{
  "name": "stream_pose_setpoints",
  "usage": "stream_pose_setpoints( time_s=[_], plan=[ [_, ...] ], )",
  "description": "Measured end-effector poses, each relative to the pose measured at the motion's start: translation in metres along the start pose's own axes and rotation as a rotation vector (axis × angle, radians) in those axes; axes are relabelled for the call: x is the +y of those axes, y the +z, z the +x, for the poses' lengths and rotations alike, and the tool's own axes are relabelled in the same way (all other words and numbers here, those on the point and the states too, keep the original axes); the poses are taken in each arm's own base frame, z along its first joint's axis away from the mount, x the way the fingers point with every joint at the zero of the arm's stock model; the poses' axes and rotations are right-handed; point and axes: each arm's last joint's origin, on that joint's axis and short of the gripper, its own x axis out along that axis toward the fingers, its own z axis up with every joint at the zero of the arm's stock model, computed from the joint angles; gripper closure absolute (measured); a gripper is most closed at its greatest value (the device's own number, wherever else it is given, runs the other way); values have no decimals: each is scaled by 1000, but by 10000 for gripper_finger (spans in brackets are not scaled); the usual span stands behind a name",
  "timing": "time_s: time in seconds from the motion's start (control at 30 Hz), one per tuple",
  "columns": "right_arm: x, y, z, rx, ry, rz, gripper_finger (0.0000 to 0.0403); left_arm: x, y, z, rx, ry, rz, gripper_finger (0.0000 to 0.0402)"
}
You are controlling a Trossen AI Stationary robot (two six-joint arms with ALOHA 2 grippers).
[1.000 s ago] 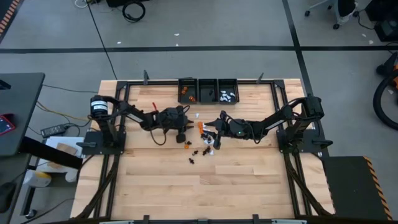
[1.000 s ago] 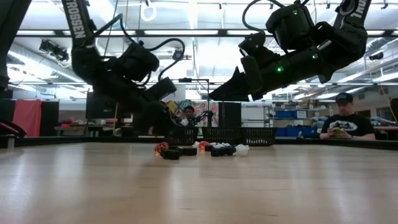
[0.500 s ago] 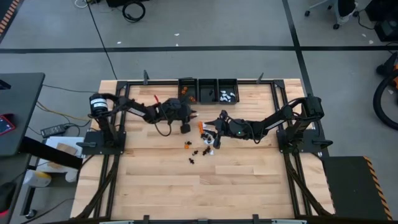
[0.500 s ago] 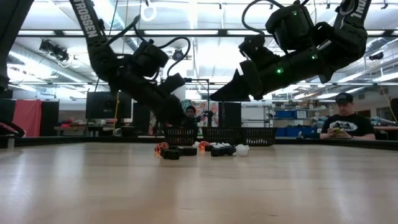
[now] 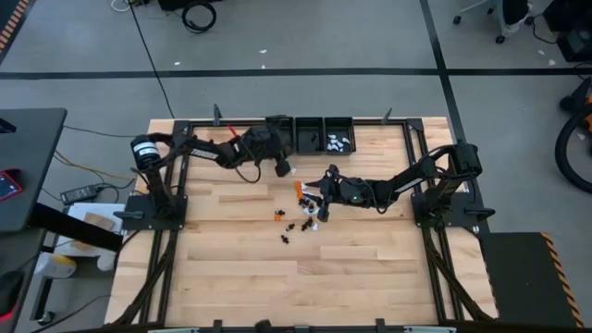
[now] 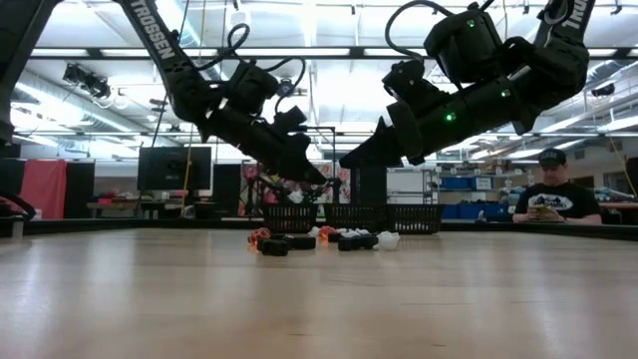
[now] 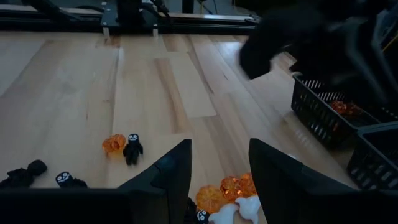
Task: Sort game pieces by color
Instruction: Put the orange game piece into the left black basket
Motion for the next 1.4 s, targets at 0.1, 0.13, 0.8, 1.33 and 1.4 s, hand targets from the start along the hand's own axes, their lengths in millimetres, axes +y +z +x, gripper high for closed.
stream_pose_setpoints(
  time_s=[0.1, 0.13, 0.8, 1.33, 1.4],
  plan=[
    [0, 0, 0, 0, 0, -2, 238, 16, -1, -1, -10, 44, -56, 326],
    [0, 0, 0, 0, 0, -2, 238, 21, -2, -1, -8, 58, -75, 326],
    [0, 0, 0, -3, 1, 6, 238, 36, -9, 2, -10, 100, -124, 226],
    [5, 10, -10, 2, -30, -38, 238, -33, 9, -77, -122, -33, 141, 242],
    [5, 8, -10, 18, -35, -39, 238, -41, 0, -82, -101, -63, 149, 244]
  ],
)
